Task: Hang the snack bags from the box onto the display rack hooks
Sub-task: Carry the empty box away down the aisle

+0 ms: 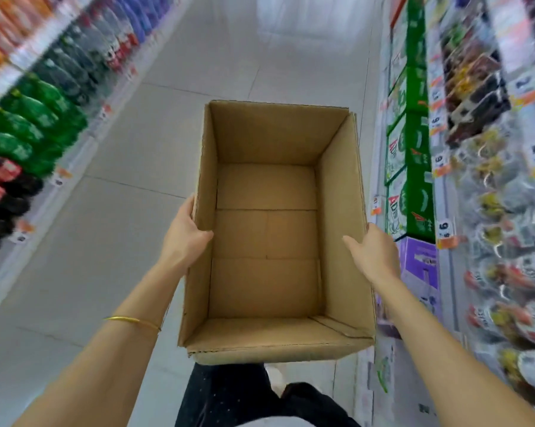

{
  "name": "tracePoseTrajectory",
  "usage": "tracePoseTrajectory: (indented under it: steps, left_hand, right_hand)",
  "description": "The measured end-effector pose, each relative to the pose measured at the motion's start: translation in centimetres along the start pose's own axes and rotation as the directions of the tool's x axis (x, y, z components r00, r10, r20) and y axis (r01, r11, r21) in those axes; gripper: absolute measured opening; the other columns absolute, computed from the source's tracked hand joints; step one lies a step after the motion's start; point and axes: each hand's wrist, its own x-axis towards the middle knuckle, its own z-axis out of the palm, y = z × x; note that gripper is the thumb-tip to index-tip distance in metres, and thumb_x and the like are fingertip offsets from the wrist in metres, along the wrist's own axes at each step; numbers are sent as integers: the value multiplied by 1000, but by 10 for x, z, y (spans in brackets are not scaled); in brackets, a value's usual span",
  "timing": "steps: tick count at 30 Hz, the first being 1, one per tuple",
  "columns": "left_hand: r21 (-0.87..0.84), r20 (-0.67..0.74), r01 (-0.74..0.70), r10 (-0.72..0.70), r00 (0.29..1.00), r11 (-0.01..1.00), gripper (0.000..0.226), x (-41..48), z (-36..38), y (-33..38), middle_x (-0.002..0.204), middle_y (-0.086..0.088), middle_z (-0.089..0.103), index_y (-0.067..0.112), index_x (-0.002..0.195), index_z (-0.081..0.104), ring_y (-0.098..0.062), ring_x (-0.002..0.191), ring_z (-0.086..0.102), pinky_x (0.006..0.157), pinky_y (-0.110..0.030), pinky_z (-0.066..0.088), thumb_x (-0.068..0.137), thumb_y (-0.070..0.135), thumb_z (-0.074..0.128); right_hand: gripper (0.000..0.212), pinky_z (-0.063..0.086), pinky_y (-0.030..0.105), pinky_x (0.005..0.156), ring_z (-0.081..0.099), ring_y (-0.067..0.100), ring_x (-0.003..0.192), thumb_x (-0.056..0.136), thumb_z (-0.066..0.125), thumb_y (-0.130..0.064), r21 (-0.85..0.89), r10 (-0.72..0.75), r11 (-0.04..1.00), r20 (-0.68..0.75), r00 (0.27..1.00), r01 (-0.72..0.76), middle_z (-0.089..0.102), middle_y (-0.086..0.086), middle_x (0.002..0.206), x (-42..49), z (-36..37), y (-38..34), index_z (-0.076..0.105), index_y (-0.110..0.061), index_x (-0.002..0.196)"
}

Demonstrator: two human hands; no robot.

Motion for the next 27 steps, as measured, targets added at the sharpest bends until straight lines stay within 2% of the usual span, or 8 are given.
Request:
tracePoseTrajectory:
  steps: [3,6,10,13,18,21,24,27]
  left_hand:
    - [-19,31,-39,39,999,999,76,109,1,34,139,0,49,29,143,31,-24,125,49,101,-48,45,80,-3,62]
    - [-51,62,-56,60,996,997,71,223,6,80,134,-1,53,27,140,35,-25,120,53,96,-49,48,82,-3,61]
    - [-51,135,-59,65,989,997,70,375,15,152,135,1,52,30,140,34,-23,120,53,98,-49,47,83,0,61]
    - [-33,216,-80,86,973,996,70,481,48,215,135,0,52,29,141,34,-24,120,53,97,-49,47,83,-1,61]
    - [5,343,-97,90,935,995,74,672,126,306,144,-1,43,30,144,27,-26,129,45,102,-51,43,84,7,64]
    - [15,335,-100,90,938,995,76,775,157,371,147,-2,39,29,146,24,-26,133,40,104,-52,40,84,7,63]
    - [10,324,-94,86,942,996,75,864,173,441,147,-2,39,28,146,24,-26,132,41,105,-51,39,85,7,62]
    - [-27,304,-80,85,949,996,72,965,191,498,144,-3,43,28,144,27,-28,129,45,102,-52,42,84,8,62]
  right_hand:
    - [45,36,31,67,57,35,99,91,58,-34,2,-7,1000,-37,999,7,61,19,106,96,-12,-55,49,1,119]
    - [46,39,31,66,57,34,96,91,57,-35,-12,-4,1000,-70,998,3,62,17,103,198,-28,-114,48,0,120]
    - [45,38,31,64,55,30,87,92,56,-35,-13,53,998,-100,994,-55,58,12,92,327,-63,-181,48,-2,122]
    - [46,38,31,64,57,32,93,92,56,-35,-10,127,992,-125,984,-129,61,15,100,419,-91,-203,48,-2,123]
    - [35,39,32,64,54,31,85,91,56,-36,29,235,972,-118,965,-233,60,16,101,603,-127,-225,51,-4,105]
    - [42,40,34,68,57,35,99,91,58,-36,38,240,971,-95,966,-238,61,18,105,720,-163,-257,52,-1,114]
    - [41,46,39,79,52,36,113,89,60,-37,31,228,974,-107,968,-226,60,20,110,829,-204,-295,53,-3,111]
    - [40,42,37,73,56,36,103,90,59,-35,2,169,985,-107,980,-170,61,20,106,946,-237,-337,53,-2,110]
